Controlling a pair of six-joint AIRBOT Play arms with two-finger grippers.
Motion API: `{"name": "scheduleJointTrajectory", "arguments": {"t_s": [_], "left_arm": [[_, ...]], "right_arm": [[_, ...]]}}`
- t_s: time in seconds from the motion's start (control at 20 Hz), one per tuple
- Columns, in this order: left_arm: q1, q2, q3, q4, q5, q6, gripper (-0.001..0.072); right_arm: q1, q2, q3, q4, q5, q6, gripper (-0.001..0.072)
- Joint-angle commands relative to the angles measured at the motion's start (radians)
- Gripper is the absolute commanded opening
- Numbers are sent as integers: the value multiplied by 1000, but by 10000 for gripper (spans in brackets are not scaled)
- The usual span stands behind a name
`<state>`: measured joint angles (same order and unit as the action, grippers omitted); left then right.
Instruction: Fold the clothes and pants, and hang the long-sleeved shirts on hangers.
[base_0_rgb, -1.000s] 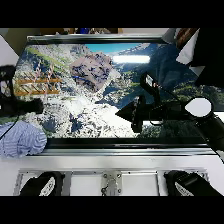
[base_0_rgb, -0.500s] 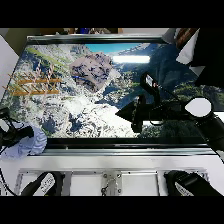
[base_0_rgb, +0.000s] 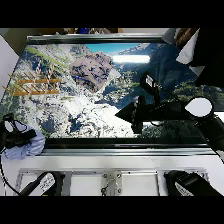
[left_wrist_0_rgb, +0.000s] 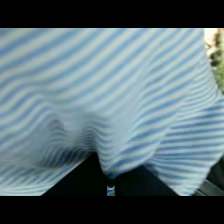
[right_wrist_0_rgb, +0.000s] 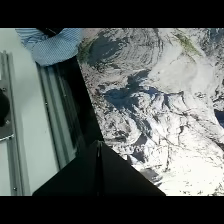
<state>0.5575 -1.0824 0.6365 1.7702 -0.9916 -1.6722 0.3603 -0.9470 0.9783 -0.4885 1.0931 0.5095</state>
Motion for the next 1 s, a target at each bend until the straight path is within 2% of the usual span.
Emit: {"name": "scheduleJointTrajectory", "arguments": {"t_s": [0.0,0.2,0.35,0.5,0.6,0.8,0.95], "left_arm": [[1,163,66,-62,-64,-2,16],[-79,482,303,-99,-242,6,16],[-272,695,479,-108,-282,-38,15],[-484,794,619,-126,-274,-138,14],[-622,800,698,-177,-261,-187,15],[-879,659,853,-349,-200,-186,15],[-1087,509,925,-355,-101,-182,15]], "right_arm": [[0,-2,0,47,48,4,19],[-17,21,19,32,-46,109,17],[-17,69,33,19,-174,109,17],[-17,111,33,18,-305,109,17],[-17,134,33,18,-368,109,17],[-37,167,33,10,-494,111,18],[-138,183,33,9,-543,155,17]]}}
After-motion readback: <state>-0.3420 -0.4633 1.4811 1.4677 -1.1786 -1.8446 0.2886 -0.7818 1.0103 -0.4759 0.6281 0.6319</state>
